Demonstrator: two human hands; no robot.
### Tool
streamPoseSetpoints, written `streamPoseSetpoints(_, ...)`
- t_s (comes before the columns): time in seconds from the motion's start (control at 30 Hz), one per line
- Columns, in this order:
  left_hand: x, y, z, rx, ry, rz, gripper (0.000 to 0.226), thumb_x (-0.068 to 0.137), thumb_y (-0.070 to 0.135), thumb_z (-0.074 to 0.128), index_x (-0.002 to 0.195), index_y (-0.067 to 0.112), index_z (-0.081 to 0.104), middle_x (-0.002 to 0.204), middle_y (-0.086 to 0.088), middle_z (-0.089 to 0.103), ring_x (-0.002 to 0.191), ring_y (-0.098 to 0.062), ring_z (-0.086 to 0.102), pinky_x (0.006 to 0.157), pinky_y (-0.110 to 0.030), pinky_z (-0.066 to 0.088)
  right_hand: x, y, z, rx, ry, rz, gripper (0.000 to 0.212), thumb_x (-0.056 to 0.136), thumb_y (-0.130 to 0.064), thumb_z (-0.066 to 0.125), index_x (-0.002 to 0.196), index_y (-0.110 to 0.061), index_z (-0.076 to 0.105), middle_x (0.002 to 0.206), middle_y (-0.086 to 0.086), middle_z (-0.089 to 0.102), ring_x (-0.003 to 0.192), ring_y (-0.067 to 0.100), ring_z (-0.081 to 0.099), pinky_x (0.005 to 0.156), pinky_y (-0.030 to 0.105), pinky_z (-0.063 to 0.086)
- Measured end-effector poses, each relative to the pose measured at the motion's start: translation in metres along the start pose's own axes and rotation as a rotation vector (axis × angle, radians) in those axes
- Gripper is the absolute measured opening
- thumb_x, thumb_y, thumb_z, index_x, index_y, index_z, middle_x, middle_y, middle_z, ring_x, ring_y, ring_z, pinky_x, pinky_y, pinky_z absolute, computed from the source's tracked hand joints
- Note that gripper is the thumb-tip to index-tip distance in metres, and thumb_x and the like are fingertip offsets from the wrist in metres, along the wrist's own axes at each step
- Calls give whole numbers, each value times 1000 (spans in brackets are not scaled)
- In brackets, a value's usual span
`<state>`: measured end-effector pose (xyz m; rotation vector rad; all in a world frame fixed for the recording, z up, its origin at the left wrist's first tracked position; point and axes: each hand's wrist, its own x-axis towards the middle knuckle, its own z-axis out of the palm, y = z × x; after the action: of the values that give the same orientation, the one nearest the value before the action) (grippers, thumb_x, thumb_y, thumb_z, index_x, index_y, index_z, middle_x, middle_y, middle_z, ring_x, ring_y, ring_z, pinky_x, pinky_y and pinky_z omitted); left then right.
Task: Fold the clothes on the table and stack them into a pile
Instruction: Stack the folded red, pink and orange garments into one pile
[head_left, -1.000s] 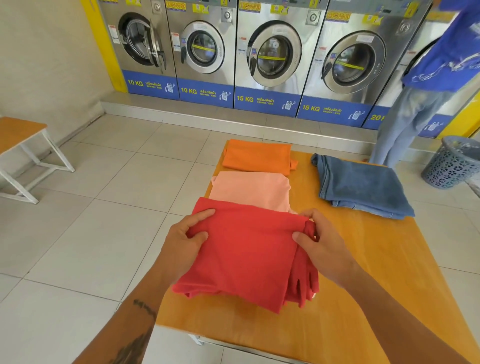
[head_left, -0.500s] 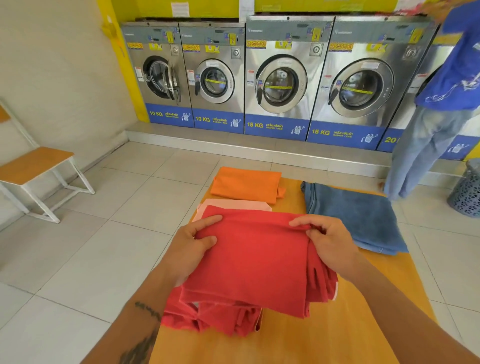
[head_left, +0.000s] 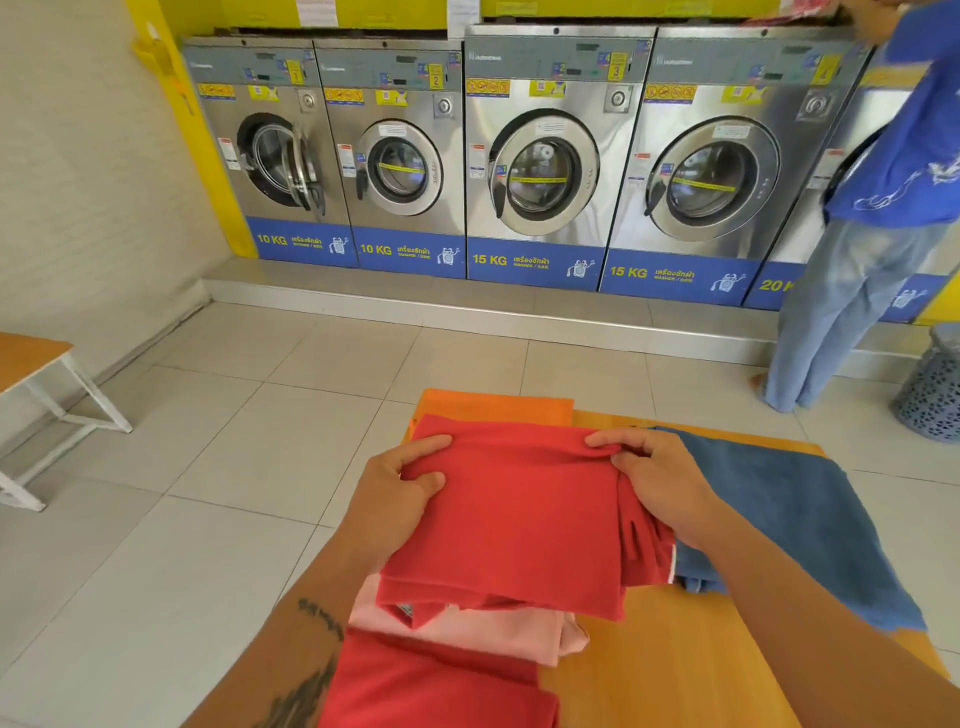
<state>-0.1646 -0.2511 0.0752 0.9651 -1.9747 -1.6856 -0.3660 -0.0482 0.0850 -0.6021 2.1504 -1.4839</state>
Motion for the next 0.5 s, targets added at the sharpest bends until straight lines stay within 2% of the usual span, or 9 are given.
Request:
streamPoseSetpoints(0.13,98,-14,-6,-1,-56,-45,43,89,9,64,110,46,71,128,7,61,105,-16,64,97,-40,53,79,1,25,-51,60,41,40,95,6,47,97,-18,78,113,-3,68,94,14,66,78,25,58)
streamPoseSetpoints(0.2,138,-21,-5,2,-72,-49,42,89,9,64,107,47,72,128,4,61,104,-18,64,96,-41,54,113,2,35,-103,81,41,40,94,7,46,98,-17,78,110,-4,68,88,7,63,68,12,54)
streamPoseSetpoints(0.27,172,-28,-3,-1,-75,-52,42,89,9,63,107,46,71,129,3,60,104,-19,64,96,-41,54,143,3,43,-163,105,37,42,93,7,45,98,-18,78,108,-4,68,84,3,61,62,9,50)
streamPoseSetpoints(0.37,212,-40,3,29,-70,-68,43,91,10,61,116,43,69,133,2,58,106,-20,63,96,-41,54,179,9,55,-254,149,53,44,91,5,43,96,-21,78,111,-5,68,82,10,60,76,26,56)
streamPoseSetpoints(0.43,231,-56,6,171,-97,-54,44,93,12,57,125,42,64,141,0,53,116,-23,58,103,-41,49,193,24,64,-403,118,46,44,90,4,42,99,-22,76,113,-5,66,87,10,59,76,18,51)
streamPoseSetpoints(0.5,237,-75,11,394,-141,29,44,96,15,53,133,39,58,145,-1,47,126,-25,50,109,-38,40,197,49,74,-610,46,16,44,90,1,42,108,-23,74,121,-3,66,105,16,60,89,17,44)
